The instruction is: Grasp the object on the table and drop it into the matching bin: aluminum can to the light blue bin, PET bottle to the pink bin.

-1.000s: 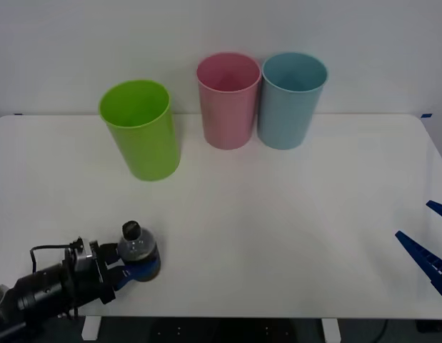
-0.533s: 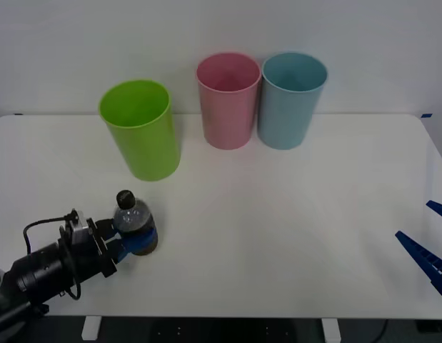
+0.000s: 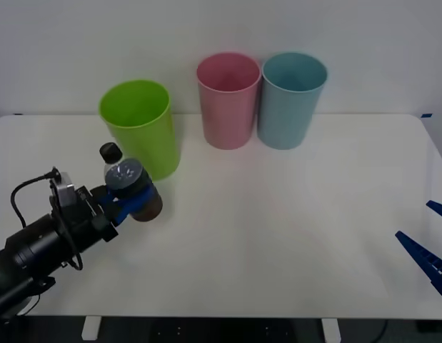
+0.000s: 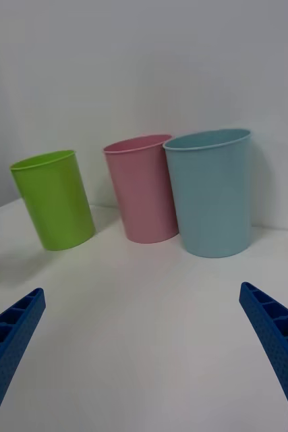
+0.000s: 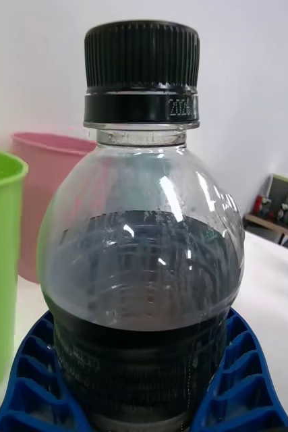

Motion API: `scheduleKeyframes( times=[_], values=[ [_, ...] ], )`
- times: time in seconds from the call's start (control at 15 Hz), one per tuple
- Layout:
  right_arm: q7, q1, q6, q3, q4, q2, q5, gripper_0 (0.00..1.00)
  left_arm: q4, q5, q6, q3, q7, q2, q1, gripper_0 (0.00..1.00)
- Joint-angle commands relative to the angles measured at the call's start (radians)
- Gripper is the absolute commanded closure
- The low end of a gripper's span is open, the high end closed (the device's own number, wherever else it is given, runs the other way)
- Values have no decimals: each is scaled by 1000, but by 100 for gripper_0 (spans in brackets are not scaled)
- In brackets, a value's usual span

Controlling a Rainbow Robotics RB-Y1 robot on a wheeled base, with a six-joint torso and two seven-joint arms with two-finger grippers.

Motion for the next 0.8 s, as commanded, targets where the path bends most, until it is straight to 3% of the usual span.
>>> scheduleKeyframes(
  times=[0.07,0.4,0.8],
  values=[
    [0,0,0,0,0,0,0,0,-84,44,86,0,28,-20,3,100],
    [0,0,0,0,0,0,0,0,-242,45,253,-19,162,-23,3,100],
    [0,0,0,0,0,0,0,0,-419,-59,415,-14,417,-23,-27,100]
  ],
)
